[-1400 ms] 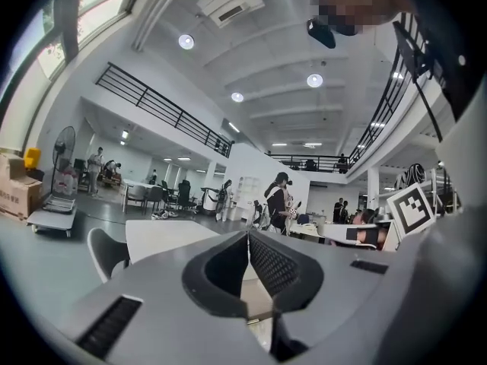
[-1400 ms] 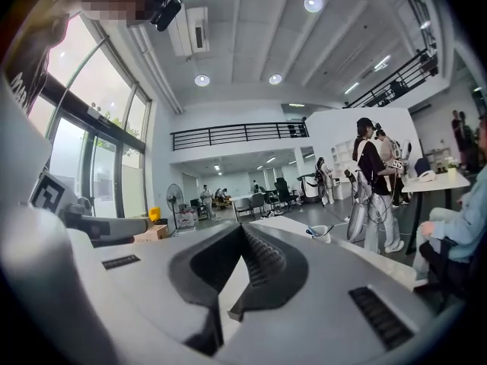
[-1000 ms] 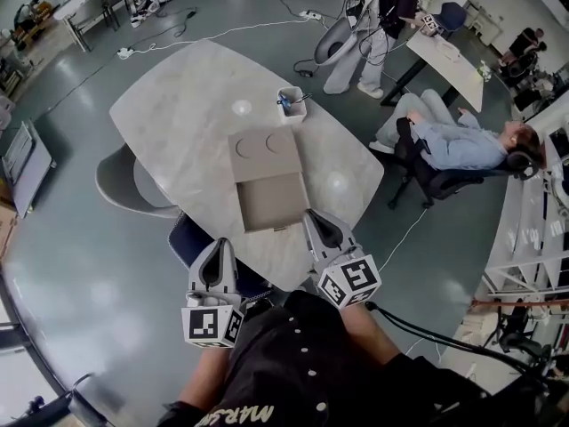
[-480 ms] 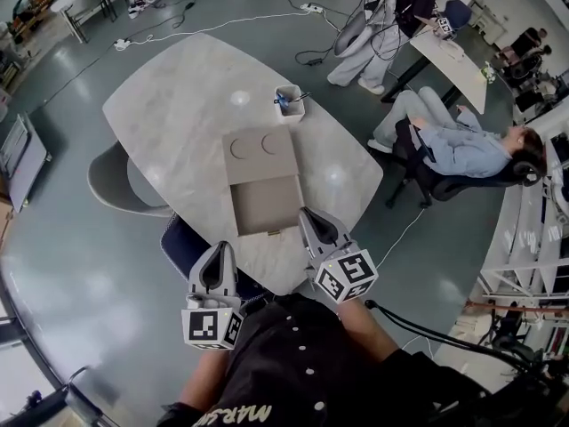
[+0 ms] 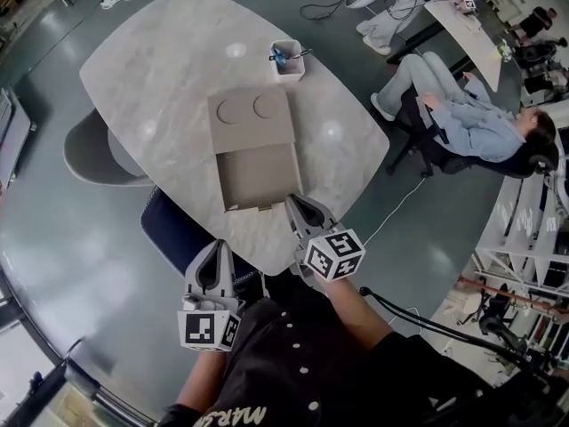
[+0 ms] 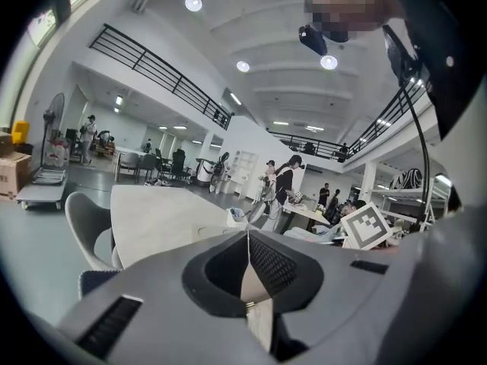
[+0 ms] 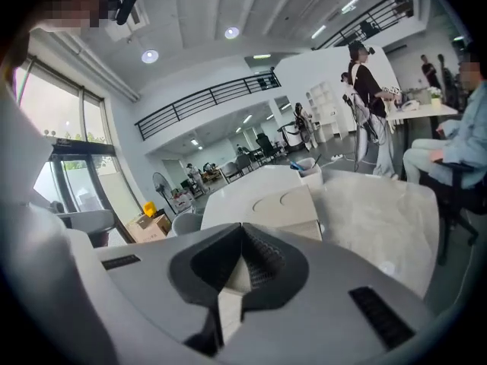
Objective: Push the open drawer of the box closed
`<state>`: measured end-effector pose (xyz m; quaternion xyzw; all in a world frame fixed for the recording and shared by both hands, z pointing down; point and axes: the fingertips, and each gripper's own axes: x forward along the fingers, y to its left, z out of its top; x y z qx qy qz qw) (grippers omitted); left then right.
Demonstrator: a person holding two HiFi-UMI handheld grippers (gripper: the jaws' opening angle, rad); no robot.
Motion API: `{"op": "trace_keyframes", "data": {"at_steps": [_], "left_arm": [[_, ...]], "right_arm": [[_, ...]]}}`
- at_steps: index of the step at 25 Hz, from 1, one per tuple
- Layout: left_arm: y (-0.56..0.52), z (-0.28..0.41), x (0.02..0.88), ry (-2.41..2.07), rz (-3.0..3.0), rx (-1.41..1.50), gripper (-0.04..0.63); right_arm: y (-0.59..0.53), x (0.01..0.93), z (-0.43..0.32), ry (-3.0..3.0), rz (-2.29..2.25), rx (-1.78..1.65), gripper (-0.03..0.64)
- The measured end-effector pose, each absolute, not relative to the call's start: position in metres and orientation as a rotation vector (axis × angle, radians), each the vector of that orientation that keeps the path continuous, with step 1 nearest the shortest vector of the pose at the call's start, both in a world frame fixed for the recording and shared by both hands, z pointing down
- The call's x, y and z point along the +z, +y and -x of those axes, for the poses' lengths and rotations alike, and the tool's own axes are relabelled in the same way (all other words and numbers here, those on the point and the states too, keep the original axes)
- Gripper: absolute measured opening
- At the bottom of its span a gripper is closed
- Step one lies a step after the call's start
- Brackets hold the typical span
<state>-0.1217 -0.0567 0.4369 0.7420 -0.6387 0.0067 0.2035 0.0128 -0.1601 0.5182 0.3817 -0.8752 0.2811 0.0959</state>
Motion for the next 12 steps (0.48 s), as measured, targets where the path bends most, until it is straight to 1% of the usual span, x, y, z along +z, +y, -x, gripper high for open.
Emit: {"op": "trace_keyframes", "data": {"at_steps": [7, 12], "left_arm": [[-0.05, 0.107, 0.476, -1.736, -1.982, 0.072, 0.018], [-0.049, 0.101, 0.499, -1.702, -1.957, 0.085, 0.018]], "right_arm": [[-0.145, 0.609, -0.013, -2.416, -1.052, 1.072, -0.002], [-0.128, 0.655, 0.0, -2.326, -0.987, 1.149, -0.002]]}}
